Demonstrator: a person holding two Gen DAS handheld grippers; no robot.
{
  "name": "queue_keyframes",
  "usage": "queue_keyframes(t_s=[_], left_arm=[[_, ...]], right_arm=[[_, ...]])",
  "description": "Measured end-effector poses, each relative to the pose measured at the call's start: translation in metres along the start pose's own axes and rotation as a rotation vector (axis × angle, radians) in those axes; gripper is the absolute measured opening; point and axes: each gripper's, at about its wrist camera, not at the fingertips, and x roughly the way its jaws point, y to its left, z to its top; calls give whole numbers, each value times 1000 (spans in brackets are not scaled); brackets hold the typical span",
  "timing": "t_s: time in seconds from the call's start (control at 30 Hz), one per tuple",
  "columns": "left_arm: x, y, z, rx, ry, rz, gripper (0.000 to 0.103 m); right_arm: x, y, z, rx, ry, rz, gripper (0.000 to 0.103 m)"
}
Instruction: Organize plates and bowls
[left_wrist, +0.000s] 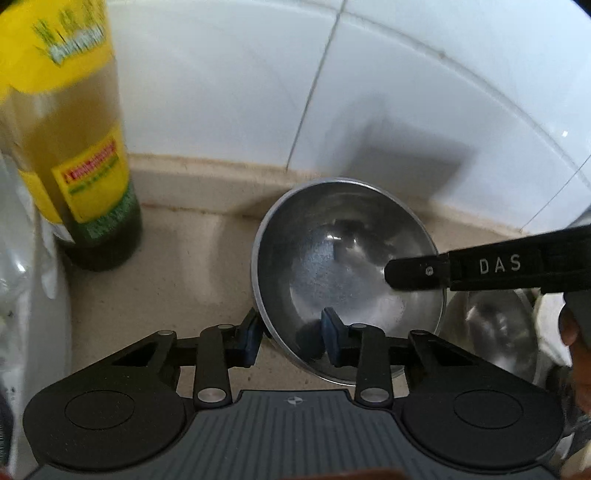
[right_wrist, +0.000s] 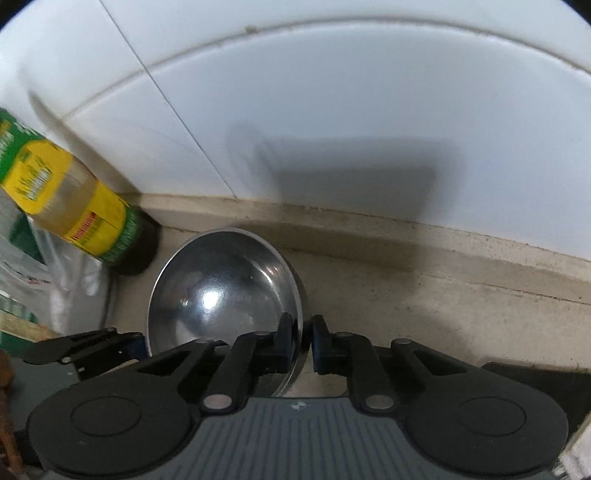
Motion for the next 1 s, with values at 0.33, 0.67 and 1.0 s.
queue_keyframes(t_s=[0.33, 0.67, 1.0], left_arm=[[-59, -21, -10, 77, -38, -44, 41], [-106, -52, -60, 182, -35, -41, 42], [-112, -58, -100, 230, 25, -50, 43]], right_arm=[[-70, 8, -15, 1, -60, 56, 12], [-114, 23, -80, -14, -25, 42, 12], [-119, 22, -131, 10, 46, 34, 13]])
